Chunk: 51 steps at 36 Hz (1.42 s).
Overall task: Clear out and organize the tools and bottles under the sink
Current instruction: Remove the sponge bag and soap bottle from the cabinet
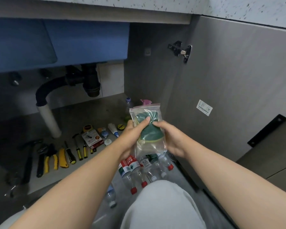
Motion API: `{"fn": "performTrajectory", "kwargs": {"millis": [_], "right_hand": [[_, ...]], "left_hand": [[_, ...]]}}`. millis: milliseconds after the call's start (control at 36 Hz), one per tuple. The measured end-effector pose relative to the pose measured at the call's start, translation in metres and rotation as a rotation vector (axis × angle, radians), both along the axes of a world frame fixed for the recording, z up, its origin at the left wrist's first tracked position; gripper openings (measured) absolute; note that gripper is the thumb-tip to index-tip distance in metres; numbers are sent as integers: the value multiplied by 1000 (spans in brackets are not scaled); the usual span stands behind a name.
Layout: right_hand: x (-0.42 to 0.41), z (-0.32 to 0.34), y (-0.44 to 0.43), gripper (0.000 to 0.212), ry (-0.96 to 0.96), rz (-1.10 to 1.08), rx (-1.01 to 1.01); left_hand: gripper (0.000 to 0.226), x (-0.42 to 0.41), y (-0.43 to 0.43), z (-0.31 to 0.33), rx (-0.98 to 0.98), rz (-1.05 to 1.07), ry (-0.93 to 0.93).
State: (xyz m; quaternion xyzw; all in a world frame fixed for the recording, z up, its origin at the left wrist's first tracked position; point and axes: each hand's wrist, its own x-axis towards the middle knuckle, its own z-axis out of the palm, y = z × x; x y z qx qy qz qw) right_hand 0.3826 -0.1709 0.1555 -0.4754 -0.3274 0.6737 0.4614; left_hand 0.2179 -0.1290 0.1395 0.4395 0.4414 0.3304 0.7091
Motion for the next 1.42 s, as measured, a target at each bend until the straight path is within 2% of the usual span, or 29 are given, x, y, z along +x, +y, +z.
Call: {"fn": "performTrajectory", "kwargs": {"millis": [111,167,278,389,472,556,639,806,972,1083,1167,1222,1333,1417], "right_hand": [[7,-19,-2,39,-20,54,-66],[12,-32,-2,43,-6,18,-63],[26,-66,-7,46,-35,-103,-126],[45,-117,-24,44,-56,-276,-286],[59,-160,-43,39,-69,-362,-414],[67,-200,-61,29,-62,-456,-515],[72,-230,-74,26,-30,-546,-599],[79,-262,-77,34,-34,-674,-714],[79,-274,-60,25,29,-709,-722],[83,-284,-53,46,-211,-608,-812],[91,-285,-48,71,-672,-455,-854],[94,-280,-47,79,-896,-346,-886],[88,-274,-51,89,-964,-338,-930],[76,-268,-52,70,-1060,-423,-820]], "left_hand": [[72,7,-2,-12,-36,-29,-49],[71,7,0,-19,-47,-85,-7],[61,10,5,-38,-10,-155,218],[30,15,16,-82,26,-94,424],[20,14,19,-122,121,-107,591],[26,13,21,-154,255,-136,874],[31,10,21,-178,304,-207,1005],[20,15,16,-208,324,-440,1002],[18,24,11,-223,333,-510,997],[17,24,9,-230,350,-511,987],[16,19,9,-234,348,-501,983],[18,14,9,-236,328,-479,997],[23,0,5,-238,294,-362,1006],[23,-15,1,-240,244,-238,1023]]}}
